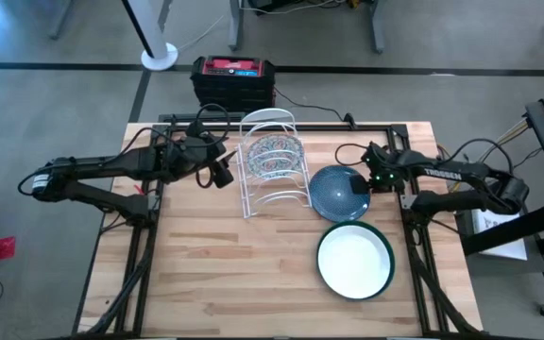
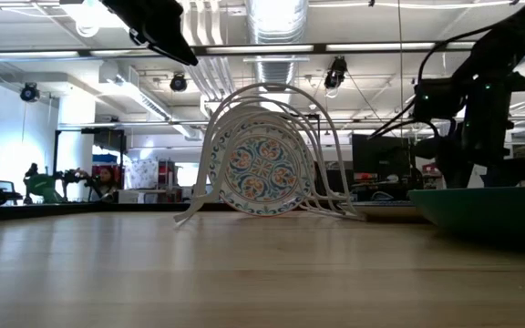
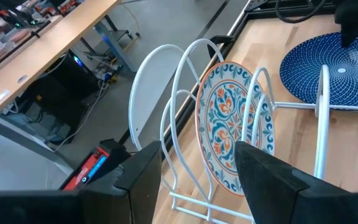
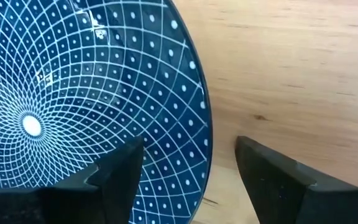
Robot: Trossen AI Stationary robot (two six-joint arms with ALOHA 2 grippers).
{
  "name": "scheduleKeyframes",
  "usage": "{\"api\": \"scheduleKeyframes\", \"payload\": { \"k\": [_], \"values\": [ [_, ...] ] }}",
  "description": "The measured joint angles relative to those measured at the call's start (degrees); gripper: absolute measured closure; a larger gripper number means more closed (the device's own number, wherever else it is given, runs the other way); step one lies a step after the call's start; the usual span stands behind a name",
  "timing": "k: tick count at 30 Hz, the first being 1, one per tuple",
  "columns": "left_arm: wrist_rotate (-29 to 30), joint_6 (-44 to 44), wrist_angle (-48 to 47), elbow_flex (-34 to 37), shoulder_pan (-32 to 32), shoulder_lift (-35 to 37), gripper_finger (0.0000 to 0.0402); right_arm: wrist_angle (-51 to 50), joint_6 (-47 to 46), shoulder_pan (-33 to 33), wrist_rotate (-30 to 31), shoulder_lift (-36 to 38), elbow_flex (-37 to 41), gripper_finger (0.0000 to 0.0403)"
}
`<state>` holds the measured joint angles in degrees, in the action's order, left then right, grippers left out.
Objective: Sort dishes
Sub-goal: Put the blue patterned plate into the dish rack
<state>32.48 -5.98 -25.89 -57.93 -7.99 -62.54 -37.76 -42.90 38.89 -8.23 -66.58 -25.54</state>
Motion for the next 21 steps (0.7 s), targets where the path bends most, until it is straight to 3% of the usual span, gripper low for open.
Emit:
{"api": "scheduleKeyframes", "payload": {
  "k": [12,21],
  "values": [
    [0.0,0.5,0.3,0.2,0.0,0.0,0.0209,4.6,-2.0,-0.4,-4.0,1.9,1.4,0.0176],
    [0.0,1.1,0.2,0.5,0.0,0.0,0.0209,5.5,-2.1,-0.4,-3.7,1.4,2.0,0.0194]
  ]
}}
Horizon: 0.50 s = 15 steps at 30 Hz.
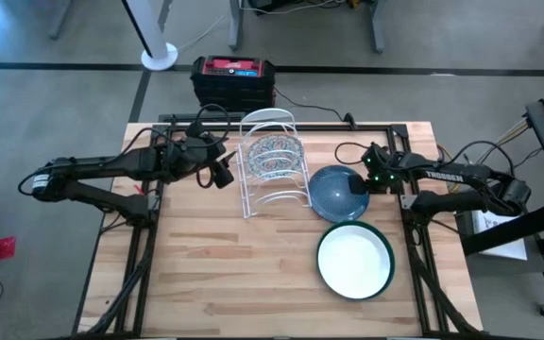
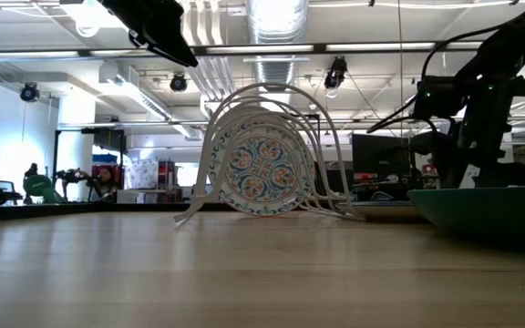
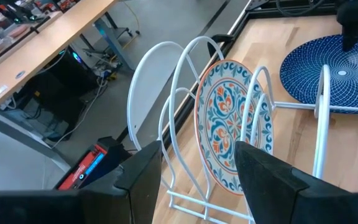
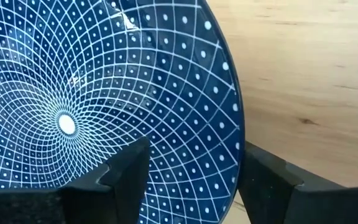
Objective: Sort dishes
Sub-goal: Put the blue patterned plate into the dish rack
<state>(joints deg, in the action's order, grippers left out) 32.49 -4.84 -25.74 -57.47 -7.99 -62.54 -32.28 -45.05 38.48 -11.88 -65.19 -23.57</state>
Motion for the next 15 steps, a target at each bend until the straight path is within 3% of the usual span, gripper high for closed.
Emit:
{"api": "scheduleKeyframes", "payload": {
  "k": [15],
  "values": [
    [0.0,0.0,-0.2,0.0,0.0,0.0,0.0209,1.6,0.4,0.0,0.1,5.2,-0.3,0.029]
  ]
}}
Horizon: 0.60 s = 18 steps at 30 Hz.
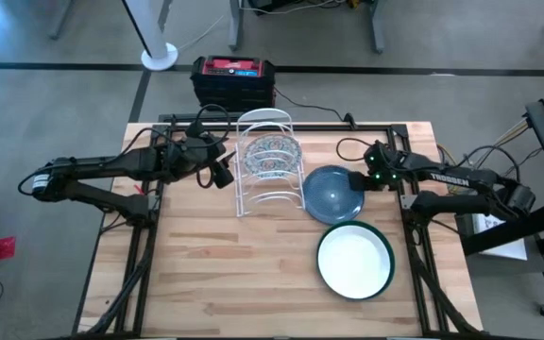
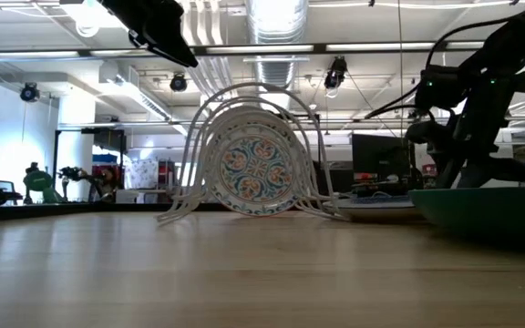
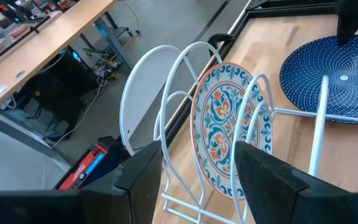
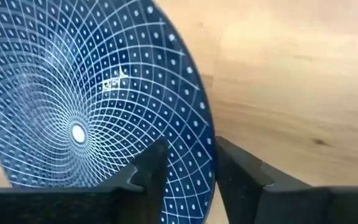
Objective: Sort dishes
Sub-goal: Put the blue patterned plate into the dish rack
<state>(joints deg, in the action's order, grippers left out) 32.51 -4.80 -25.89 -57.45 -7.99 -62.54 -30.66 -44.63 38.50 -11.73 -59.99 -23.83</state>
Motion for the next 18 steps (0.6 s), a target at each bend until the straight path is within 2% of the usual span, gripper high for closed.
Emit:
{"api": "scheduleKeyframes", "payload": {
  "k": [9,18],
  "values": [
    [0.0,0.2,0.0,0.0,0.0,0.0,0.0209,-0.2,-0.1,0.0,0.5,1.7,0.0,0.0354],
    [0.0,0.4,0.3,0.0,0.0,0.0,0.0209,-0.1,1.8,0.0,-0.2,2.4,0.2,0.0392]
  ]
}}
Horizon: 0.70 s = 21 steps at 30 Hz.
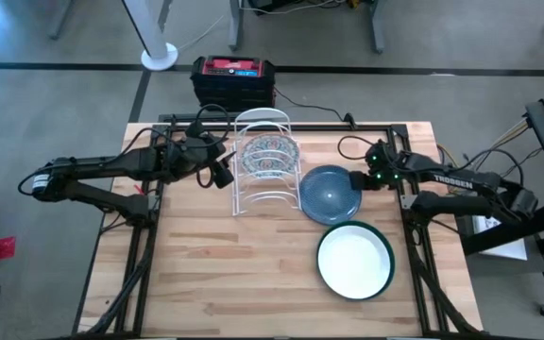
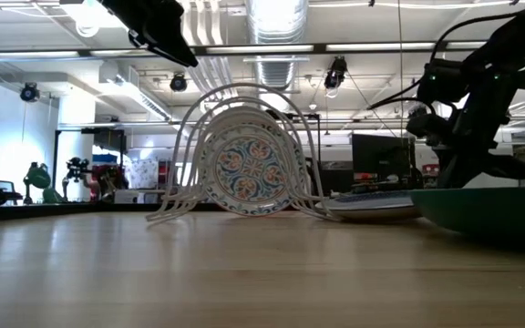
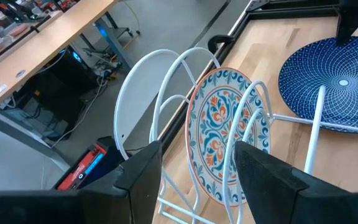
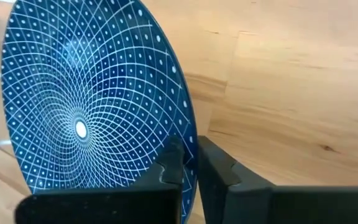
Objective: Sort dishes
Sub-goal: Put the blue patterned plate into the dish rack
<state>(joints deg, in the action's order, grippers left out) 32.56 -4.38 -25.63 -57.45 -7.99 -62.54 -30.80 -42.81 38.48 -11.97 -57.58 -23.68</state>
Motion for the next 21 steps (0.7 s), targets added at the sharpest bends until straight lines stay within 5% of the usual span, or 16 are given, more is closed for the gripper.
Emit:
{"api": "scheduleKeyframes", "payload": {
  "k": [9,21],
  "values": [
    [-1.1,0.4,0.0,0.0,0.0,0.0,0.0209,-6.7,2.3,0.0,1.1,5.3,-3.8,0.0402],
    [-22.2,-0.9,6.1,0.0,0.0,-1.8,0.0233,-18.8,10.0,0.0,4.9,7.2,-11.9,0.0402]
  ]
}}
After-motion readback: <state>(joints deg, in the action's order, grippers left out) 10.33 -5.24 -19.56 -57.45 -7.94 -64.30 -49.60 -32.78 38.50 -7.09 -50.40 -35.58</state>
